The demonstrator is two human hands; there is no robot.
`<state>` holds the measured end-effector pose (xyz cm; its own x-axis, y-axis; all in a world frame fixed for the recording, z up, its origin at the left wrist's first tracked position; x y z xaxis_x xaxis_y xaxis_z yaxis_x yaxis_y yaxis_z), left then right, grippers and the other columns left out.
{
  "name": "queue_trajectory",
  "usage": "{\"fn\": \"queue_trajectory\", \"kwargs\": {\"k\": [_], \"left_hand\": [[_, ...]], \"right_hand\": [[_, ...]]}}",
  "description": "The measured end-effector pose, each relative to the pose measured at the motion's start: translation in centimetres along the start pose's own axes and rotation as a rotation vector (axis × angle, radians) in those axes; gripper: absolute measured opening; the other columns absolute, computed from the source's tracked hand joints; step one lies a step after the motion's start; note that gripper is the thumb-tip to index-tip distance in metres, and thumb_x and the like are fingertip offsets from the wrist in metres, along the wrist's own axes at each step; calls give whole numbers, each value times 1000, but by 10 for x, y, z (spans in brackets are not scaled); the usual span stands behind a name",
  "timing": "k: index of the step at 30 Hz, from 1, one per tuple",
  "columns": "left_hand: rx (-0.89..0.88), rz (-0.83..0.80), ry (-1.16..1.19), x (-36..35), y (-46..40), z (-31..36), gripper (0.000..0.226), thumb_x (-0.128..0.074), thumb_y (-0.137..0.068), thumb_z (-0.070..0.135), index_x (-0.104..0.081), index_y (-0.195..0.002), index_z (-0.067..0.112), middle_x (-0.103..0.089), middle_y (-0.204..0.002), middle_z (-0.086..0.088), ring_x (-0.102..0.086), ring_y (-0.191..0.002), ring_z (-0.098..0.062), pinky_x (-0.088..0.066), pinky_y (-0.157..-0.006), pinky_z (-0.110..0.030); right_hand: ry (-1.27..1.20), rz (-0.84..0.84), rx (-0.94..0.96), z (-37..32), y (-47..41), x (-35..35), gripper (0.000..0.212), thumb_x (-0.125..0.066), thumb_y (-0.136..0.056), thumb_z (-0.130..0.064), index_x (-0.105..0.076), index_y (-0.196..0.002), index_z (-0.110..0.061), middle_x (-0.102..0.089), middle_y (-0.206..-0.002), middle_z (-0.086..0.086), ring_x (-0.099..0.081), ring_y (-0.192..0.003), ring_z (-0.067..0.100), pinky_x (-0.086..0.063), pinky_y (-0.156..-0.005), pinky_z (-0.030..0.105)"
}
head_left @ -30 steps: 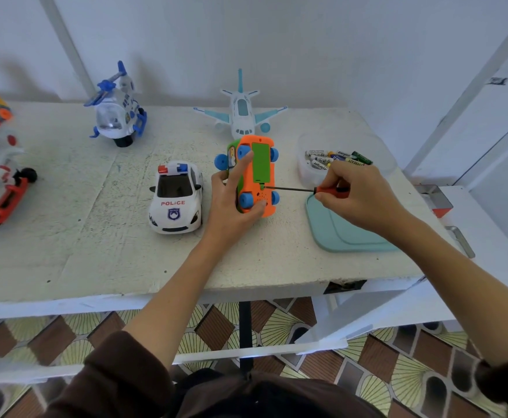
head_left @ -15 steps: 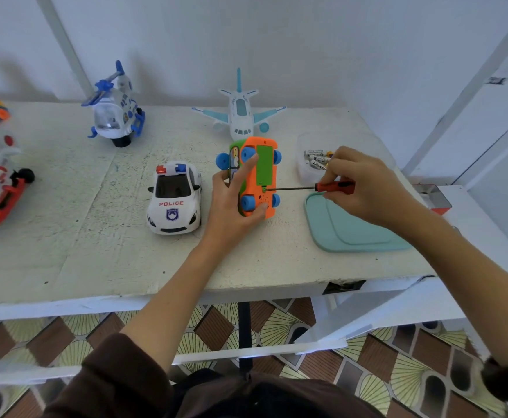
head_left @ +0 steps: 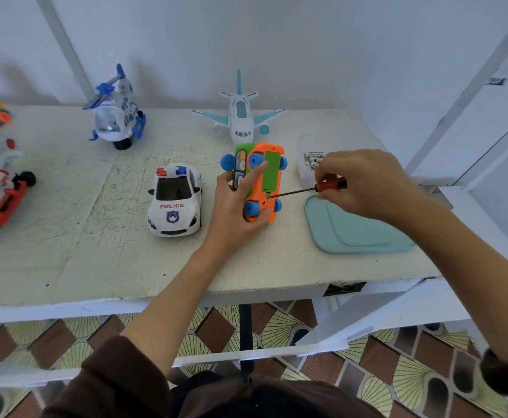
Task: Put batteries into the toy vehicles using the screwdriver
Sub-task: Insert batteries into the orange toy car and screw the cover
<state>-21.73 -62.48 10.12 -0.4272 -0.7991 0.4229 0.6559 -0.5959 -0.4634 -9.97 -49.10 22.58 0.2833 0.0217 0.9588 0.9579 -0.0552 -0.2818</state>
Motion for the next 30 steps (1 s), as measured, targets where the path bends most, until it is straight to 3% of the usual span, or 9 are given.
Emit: {"fn": "queue_trajectory", "kwargs": {"k": [5, 8, 12, 17, 23, 27, 30], "left_hand": [[28, 37, 24, 2, -1, -1, 68, -55, -73, 40, -28, -136, 47, -24, -127, -5, -42, -116, -14, -48, -100, -40], [35, 41, 20, 2, -2, -1, 69, -54, -73, 40, -27, -136, 47, -23, -127, -4, -41, -114, -9, -48, -100, -36], [31, 26, 29, 2, -1, -2, 69, -55, -74, 39, -29, -137, 45, -24, -128, -5, -43, -117, -14, -49, -100, -39], [17, 8, 4, 0, -1, -2, 70, -56, -73, 38, -30, -138, 44, -23, -129, -3, -44, -120, -22, -50, -99, -43], [35, 7, 6, 0, 0, -3, 70, -55, -74, 39, -28, -137, 47, -22, -130, -3, -43, -120, -21, -50, -99, -43], [18, 2, 3, -1, 0, -2, 69, -55, -74, 39, -29, -138, 46, -22, -130, -3, -45, -121, -24, -50, -98, -43], [30, 15, 15, 1, -1, -2, 70, -55, -73, 39, -28, -137, 46, -22, -129, -3, -43, -120, -12, -50, -99, -41]], "right_hand": [[38, -23, 8, -4, -3, -1, 18, -58, -87, -32, -63, -82, -15, -62, -77, -1, -48, -69, 19, -26, -53, 24], [51, -70, -15, -2, 0, -13, 36, -48, -92, -38, -53, -66, -14, -50, -58, -1, -44, -57, 18, -21, -47, 23], [-164, -70, -93, 6, 2, -19, 28, -72, -75, -35, -52, -77, -15, -52, -71, -6, -48, -67, 15, -33, -60, 26], [-197, -101, -71, 6, -4, -13, 24, -76, -72, -24, -55, -68, -12, -64, -70, 5, -53, -64, 22, -42, -60, 29], [85, -206, -29, 2, -13, -8, 29, -52, -88, -44, -61, -83, -16, -54, -74, 0, -48, -73, 19, -31, -58, 26], [143, -220, -55, 3, -11, -14, 38, -38, -95, -42, -51, -72, -16, -46, -64, -3, -46, -68, 19, -23, -49, 25], [-13, -169, -38, 2, -9, -16, 28, -58, -85, -41, -50, -77, -15, -50, -72, -3, -45, -69, 17, -28, -53, 24]]}}
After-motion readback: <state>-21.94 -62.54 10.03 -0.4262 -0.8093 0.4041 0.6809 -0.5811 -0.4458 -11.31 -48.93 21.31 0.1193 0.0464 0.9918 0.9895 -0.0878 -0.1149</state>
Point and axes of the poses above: each hand's wrist, its own y-axis away from the middle knuckle, its own x-axis out of the back of the hand, z = x × y, the point moved 5 cm from there along -y, towards the middle knuckle
